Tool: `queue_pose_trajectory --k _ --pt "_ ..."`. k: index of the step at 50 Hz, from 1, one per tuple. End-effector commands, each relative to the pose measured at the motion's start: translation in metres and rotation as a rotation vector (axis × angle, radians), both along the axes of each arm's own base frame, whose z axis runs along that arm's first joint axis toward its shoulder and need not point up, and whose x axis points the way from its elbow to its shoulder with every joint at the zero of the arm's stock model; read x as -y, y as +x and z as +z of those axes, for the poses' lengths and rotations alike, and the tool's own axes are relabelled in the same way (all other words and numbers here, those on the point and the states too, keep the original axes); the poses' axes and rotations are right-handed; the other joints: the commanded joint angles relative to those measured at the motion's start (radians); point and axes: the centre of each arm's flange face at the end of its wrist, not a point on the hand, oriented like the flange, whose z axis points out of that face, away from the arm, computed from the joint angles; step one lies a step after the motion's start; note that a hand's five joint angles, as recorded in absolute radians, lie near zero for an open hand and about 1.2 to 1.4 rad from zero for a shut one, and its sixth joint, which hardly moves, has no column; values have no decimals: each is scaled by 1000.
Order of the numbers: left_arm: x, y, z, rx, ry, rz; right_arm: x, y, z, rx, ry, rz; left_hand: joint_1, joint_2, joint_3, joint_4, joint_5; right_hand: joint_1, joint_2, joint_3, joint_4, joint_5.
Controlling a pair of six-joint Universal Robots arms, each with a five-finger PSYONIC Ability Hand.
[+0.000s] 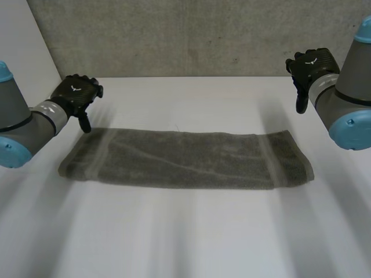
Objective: Fold the towel.
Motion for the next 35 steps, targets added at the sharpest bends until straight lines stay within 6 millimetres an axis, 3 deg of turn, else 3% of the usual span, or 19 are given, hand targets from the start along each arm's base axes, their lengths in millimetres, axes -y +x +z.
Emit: queue_pose_trajectory --k 1,6,9,14,25,35 --pt "-22 11 5 7 70 30 -28 -6 -2 -25 100 18 -62 -57 -63 -66 -40 -63 -72 -74 -85 -60" --pt "-50 19 3 12 130 31 -69 -14 -19 -41 233 112 -56 -52 -57 -60 -34 -63 -72 -74 -85 -60" --pt "-68 19 -2 11 162 15 -80 -15 -26 -41 265 139 -53 -49 -54 -57 -31 -32 -41 -43 -54 -29" --pt "-89 18 -12 9 200 -11 -106 -19 -62 -46 336 172 -53 -49 -54 -57 -31 109 100 98 87 112" --pt "-113 22 -25 4 218 -12 -100 -38 -113 -33 316 115 -56 -51 -57 -60 -34 141 132 130 119 144" --pt "-115 20 -29 -1 188 -14 -84 -43 -136 -29 294 85 -59 -54 -60 -63 -37 340 332 329 318 343"
